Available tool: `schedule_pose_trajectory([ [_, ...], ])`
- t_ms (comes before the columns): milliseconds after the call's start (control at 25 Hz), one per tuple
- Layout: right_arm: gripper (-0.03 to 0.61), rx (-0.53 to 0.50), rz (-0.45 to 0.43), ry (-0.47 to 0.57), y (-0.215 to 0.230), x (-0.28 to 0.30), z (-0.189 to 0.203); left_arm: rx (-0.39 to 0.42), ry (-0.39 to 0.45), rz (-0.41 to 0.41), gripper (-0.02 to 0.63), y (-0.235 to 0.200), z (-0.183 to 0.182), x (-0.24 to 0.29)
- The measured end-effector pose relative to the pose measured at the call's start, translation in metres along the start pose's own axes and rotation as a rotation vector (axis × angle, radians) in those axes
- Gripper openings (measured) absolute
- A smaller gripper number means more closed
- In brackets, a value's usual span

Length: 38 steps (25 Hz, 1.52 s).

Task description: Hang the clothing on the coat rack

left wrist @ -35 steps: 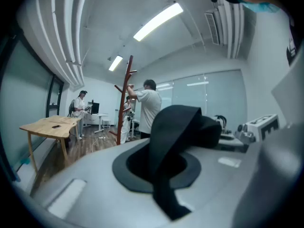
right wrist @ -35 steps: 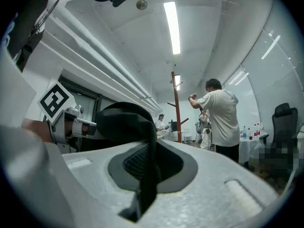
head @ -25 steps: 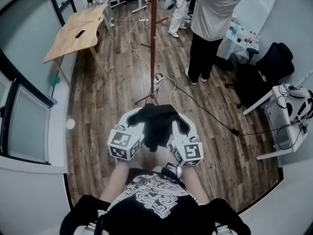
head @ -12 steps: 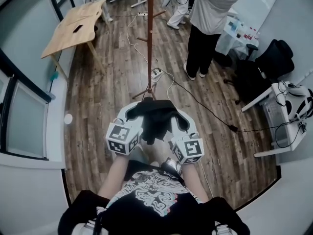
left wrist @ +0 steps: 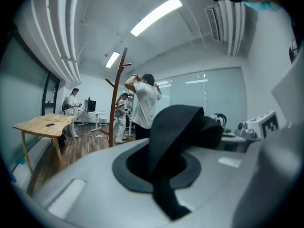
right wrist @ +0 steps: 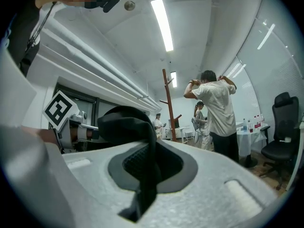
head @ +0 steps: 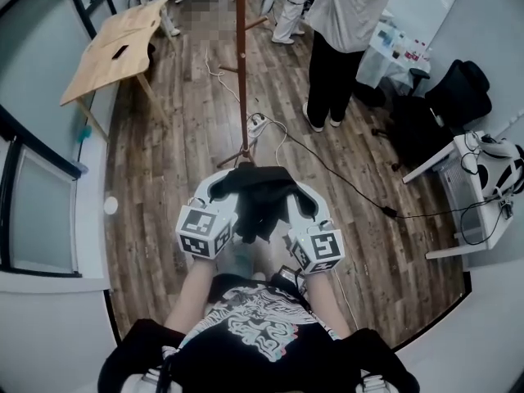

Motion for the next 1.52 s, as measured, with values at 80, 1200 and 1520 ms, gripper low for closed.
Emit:
schedule_pose_trajectory([
  [80,0.015,-0.001,0.005,-0.002,0.008,0.008,0.0,-0.006,-0.001,0.004,0.007,-0.006,-0.002,0.011],
  [1200,0.015,0.021,0.055,-0.022,0.123,0.237,-0.001,-0.026,-0.008,0.025,0.007,-0.169,-0.044,0.205],
  [1520,0.015,0.013,0.046,-0.015,0.131,0.289,-0.005,-0.034,0.003,0.019,0.007,-0.212,-0.054,0.232],
])
Point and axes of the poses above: the fingertips, and each gripper's own axes: x forward along the fingers, y to its right, z out of its underside, the point moved 7 cm from there along -x, backward along the fingers, and after that the axes turned 4 degrees about -z, right-handed, at the moved point
